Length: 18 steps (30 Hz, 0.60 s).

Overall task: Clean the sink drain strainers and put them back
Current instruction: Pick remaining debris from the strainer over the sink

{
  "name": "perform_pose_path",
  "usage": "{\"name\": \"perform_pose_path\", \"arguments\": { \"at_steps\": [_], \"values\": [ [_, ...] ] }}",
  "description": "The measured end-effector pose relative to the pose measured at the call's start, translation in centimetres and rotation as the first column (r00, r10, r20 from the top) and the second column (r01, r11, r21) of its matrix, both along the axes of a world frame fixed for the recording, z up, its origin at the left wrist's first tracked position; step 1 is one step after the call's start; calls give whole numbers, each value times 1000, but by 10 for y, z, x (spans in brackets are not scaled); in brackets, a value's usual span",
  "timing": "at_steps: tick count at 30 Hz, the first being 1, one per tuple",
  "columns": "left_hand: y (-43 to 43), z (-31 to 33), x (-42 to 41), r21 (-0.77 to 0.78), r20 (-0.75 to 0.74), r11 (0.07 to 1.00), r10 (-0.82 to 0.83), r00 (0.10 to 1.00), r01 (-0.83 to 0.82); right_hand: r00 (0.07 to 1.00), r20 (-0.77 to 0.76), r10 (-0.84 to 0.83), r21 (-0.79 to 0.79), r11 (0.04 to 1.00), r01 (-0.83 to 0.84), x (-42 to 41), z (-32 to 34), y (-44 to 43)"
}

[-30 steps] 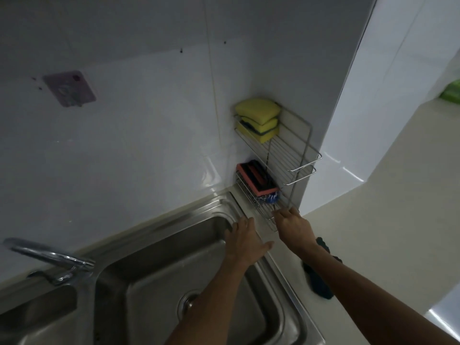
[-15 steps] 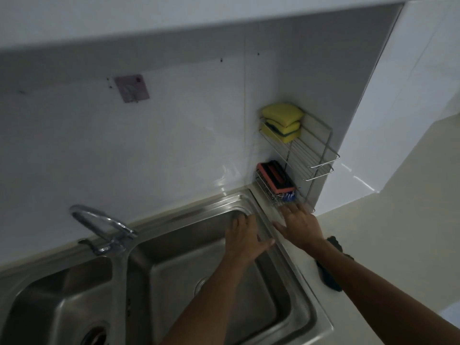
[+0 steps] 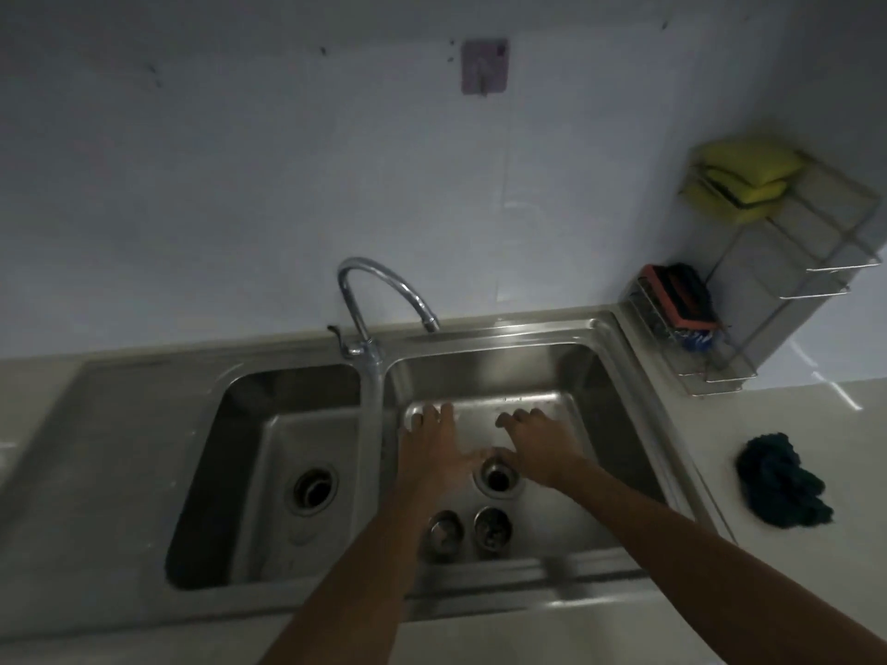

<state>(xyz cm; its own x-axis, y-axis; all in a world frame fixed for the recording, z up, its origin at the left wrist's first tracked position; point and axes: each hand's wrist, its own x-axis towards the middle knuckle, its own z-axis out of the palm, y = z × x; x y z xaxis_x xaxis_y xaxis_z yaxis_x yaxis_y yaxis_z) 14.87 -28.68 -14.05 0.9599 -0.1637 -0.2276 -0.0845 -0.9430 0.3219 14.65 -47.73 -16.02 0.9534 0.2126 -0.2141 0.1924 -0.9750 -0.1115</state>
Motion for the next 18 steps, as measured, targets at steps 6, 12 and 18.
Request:
{"name": "perform_pose_path", "arguments": {
  "at_steps": [6,12,18],
  "values": [
    [43,-47,-11,-8,46,999,41,998,-41,971,-240,18,-139,989,-52,-23,-67,17],
    [37,-76,-20,-34,-1,999,2,1000,-2,943,-329,-42,-187,982,-21,-33,-102,16],
    [38,-87,-11,-17,-10,1000,-5,1000,5,922,-385,-26,-113,993,-19,-40,-132,30]
  ]
}}
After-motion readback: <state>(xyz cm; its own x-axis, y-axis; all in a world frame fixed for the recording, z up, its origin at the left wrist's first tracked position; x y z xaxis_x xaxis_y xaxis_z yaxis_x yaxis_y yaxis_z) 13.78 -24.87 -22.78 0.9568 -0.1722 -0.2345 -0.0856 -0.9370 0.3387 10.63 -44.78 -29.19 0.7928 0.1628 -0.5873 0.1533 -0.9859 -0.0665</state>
